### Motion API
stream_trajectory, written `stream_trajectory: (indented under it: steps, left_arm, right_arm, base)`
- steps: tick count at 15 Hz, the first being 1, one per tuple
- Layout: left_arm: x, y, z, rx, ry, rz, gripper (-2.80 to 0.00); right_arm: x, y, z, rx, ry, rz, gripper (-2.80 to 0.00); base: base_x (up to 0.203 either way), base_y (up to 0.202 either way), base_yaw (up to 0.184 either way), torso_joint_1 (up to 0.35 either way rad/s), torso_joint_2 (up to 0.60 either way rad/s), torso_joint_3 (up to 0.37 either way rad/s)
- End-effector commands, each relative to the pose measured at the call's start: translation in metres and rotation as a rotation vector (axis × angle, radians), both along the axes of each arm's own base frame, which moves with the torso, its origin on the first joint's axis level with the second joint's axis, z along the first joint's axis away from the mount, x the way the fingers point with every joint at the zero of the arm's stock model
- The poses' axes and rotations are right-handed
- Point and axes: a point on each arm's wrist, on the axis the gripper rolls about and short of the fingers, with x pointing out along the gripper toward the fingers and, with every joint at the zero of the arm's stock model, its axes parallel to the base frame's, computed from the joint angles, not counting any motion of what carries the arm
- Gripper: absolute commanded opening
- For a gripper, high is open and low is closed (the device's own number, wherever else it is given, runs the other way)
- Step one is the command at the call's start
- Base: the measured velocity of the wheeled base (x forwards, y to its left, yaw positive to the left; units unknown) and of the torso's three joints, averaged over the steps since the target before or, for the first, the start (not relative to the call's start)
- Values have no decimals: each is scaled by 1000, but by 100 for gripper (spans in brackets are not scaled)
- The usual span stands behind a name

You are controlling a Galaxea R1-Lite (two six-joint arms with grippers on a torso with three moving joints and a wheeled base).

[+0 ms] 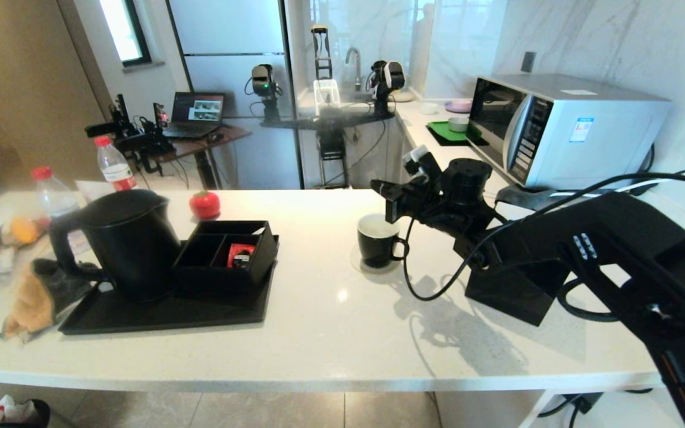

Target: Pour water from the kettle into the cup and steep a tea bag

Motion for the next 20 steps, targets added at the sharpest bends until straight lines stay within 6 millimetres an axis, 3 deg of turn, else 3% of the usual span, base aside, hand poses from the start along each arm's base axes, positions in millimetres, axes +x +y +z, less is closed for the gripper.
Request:
stream_trajectory:
  steps: [1, 6, 12, 20]
  left_arm:
    - [0, 0, 0, -7, 8, 1, -280]
    - [0, 0, -1, -75, 93, 25, -280]
    - [0, 0, -1, -125, 156, 32, -280]
    - [0, 0, -1, -129, 159, 31, -280]
  right_arm:
    - [0, 0, 0, 0, -3, 3, -280]
    - [1, 1, 5, 8, -21, 3, -280]
    - [10, 3, 58, 39, -91, -1, -280]
    - [11, 3, 54, 31, -76, -4, -280]
  base:
    - [0, 0, 0, 0, 0, 0]
    - [0, 0, 0, 0, 0, 0]
    - [0, 0, 0, 0, 0, 0]
    - [0, 0, 0, 0, 0, 0]
